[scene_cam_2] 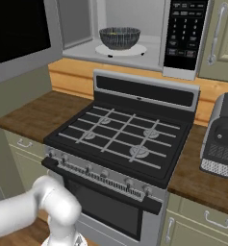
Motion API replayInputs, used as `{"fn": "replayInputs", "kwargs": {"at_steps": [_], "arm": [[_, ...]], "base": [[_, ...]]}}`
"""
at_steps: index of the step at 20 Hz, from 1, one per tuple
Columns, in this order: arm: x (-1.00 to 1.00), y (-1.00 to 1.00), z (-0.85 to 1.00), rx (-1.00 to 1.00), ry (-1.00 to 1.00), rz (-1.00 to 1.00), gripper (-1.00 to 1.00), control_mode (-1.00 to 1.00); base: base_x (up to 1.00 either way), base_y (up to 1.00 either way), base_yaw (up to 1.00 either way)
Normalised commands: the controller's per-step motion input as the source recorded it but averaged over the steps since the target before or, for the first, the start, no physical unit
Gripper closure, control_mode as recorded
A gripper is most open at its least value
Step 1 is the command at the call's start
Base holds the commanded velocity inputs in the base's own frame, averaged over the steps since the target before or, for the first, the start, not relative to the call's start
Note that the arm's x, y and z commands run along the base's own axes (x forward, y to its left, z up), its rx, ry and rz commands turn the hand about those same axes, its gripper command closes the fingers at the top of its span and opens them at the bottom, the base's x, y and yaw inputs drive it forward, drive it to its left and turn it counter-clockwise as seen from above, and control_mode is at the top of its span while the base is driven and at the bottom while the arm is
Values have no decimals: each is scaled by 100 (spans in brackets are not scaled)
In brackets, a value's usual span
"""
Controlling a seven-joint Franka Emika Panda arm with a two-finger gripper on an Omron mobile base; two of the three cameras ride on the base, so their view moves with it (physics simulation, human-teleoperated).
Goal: Pick the squash from the sink and place it in the bowl. Then pick the bowl and place it in the microwave. Then close the microwave door and press the start button.
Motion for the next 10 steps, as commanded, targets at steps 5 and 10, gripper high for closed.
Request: {"fn": "replayInputs", "kwargs": {"at_steps": [5,10], "arm": [[-10,-100,38,18,-15,0,-100,-100],[-86,-100,15,25,-15,-2,-100,-100]], "base": [[0,0,0],[0,0,0]]}}
